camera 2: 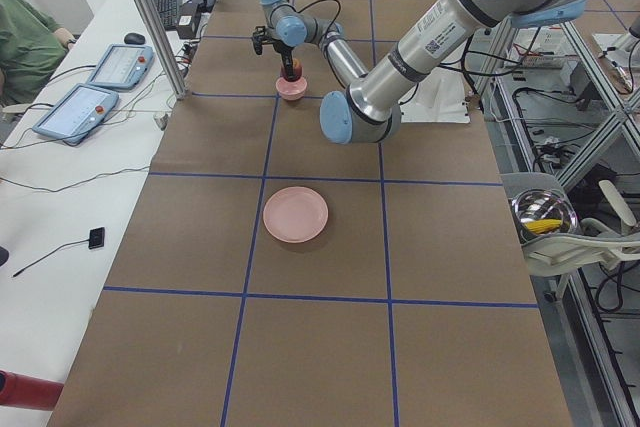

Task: Move apple from plate to bowl
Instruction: 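Lower the apple into the pink bowl and open the left gripper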

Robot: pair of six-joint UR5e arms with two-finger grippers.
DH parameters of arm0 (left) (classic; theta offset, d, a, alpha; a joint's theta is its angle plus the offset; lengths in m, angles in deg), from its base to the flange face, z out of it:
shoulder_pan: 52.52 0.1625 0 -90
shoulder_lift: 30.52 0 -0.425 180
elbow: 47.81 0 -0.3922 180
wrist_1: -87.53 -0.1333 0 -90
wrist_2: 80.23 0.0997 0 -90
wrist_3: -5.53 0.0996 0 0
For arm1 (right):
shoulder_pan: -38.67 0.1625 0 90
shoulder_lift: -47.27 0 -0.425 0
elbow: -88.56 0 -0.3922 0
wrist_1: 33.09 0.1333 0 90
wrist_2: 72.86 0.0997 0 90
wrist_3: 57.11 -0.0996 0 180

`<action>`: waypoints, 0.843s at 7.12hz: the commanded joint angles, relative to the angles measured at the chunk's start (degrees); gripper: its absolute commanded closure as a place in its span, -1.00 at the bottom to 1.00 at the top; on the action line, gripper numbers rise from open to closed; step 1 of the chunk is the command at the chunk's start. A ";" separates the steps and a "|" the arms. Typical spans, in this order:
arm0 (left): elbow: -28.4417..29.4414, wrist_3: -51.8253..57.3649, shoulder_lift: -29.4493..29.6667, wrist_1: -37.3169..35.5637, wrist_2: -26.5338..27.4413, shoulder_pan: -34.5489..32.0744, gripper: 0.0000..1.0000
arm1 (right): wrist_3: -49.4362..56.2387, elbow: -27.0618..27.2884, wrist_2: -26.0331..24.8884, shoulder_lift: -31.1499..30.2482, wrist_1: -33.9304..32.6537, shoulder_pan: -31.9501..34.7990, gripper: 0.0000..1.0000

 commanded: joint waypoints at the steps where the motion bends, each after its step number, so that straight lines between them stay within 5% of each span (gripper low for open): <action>1: 6.22 -0.29 2.66 3.79 2.51 1.97 1.00 | 4.18 0.21 -0.78 -2.56 -0.25 2.60 -1.00; 4: 11.40 -0.29 3.99 8.42 4.17 2.85 0.96 | 6.14 -0.23 -0.78 -3.36 -0.25 3.49 -1.00; 6: 13.10 -0.90 3.99 10.91 7.77 4.08 -0.51 | 6.31 -0.23 -0.78 -3.36 -0.17 3.49 -1.00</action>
